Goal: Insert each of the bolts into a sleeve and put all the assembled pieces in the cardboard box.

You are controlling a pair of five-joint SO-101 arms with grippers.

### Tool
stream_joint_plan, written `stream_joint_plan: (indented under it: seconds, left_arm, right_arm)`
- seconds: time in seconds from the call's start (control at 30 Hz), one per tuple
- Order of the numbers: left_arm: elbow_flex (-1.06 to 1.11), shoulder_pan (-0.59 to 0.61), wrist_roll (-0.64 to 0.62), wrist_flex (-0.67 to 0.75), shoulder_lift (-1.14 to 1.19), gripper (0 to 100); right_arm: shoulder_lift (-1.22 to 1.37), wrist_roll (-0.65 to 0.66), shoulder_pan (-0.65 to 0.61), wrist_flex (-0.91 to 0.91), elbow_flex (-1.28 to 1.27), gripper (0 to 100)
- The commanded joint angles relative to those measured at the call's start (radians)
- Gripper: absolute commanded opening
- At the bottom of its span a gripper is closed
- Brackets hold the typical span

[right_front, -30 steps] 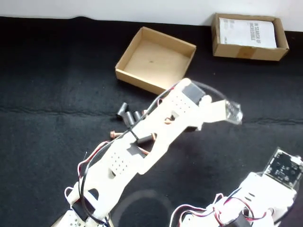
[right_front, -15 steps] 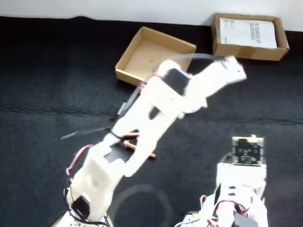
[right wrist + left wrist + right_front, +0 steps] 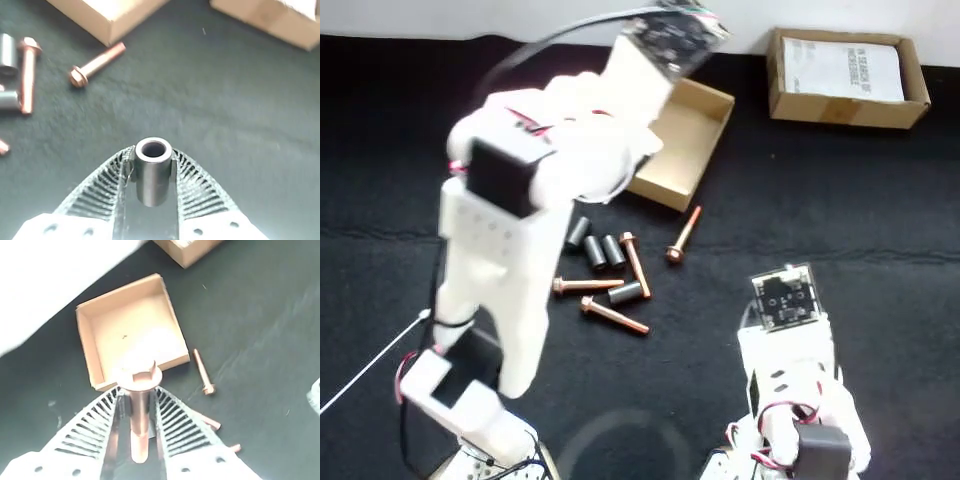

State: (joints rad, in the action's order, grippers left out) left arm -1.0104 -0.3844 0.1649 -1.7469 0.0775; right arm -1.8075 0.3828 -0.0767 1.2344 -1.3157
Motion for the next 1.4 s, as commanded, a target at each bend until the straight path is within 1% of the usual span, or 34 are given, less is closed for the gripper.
stream_joint_plan:
  seconds: [0.0, 0.07, 0.17, 0.27, 0.37, 0.5, 0.7, 0.77, 0.83, 0.93, 1.07, 1.17, 1.27, 1.37]
  left_arm:
    - [-0.036, 0.051, -0.247, 0.002, -0.090, 1]
    - [-0.036, 0.088, -0.361, 0.000, -0.110, 1]
    - [-0.035, 0.154, -0.456, -0.002, -0.130, 1]
    - [-0.030, 0.205, -0.466, -0.014, -0.143, 1]
    - [0.056, 0.242, -0.466, -0.014, -0.186, 1]
    - [0.265, 0.272, -0.468, -0.014, -0.363, 1]
    - [0.625, 0.269, -0.470, -0.005, -0.742, 1]
    - [0.733, 0.269, -0.470, 0.037, -0.855, 1]
    - [0.845, 0.271, -0.470, 0.112, -0.960, 1]
    - [1.041, 0.271, -0.470, 0.265, -1.104, 1]
    - [1.340, 0.269, -0.468, 0.517, -1.283, 1]
    - [1.569, 0.262, -0.468, 0.720, -1.382, 1]
    - [1.770, 0.208, -0.468, 0.945, -1.437, 1]
    - [1.893, 0.127, -0.470, 1.106, -1.442, 1]
  right_arm:
    - [0.013, -0.011, -0.064, -0.143, -0.058, 0.6]
    - [0.013, -0.037, -0.097, -0.229, -0.101, 0.6]
    - [0.013, -0.183, -0.125, -0.361, -0.150, 0.6]
    - [0.013, -0.345, -0.166, -0.506, -0.209, 0.6]
    - [0.013, -0.430, -0.208, -0.608, -0.268, 0.6]
    - [0.013, -0.453, -0.255, -0.661, -0.311, 0.6]
    - [0.013, -0.453, -0.275, -0.688, -0.344, 0.6]
    - [0.013, -0.453, -0.289, -0.688, -0.344, 0.6]
    - [0.013, -0.453, -0.315, -0.688, -0.346, 0.6]
    - [0.013, -0.453, -0.374, -0.687, -0.366, 0.6]
    - [0.013, -0.453, -0.430, -0.687, -0.398, 0.6]
    - [0.013, -0.453, -0.435, -0.687, -0.398, 0.6]
    - [0.013, -0.453, -0.435, -0.684, -0.398, 0.6]
    - [0.013, -0.453, -0.435, -0.684, -0.398, 0.6]
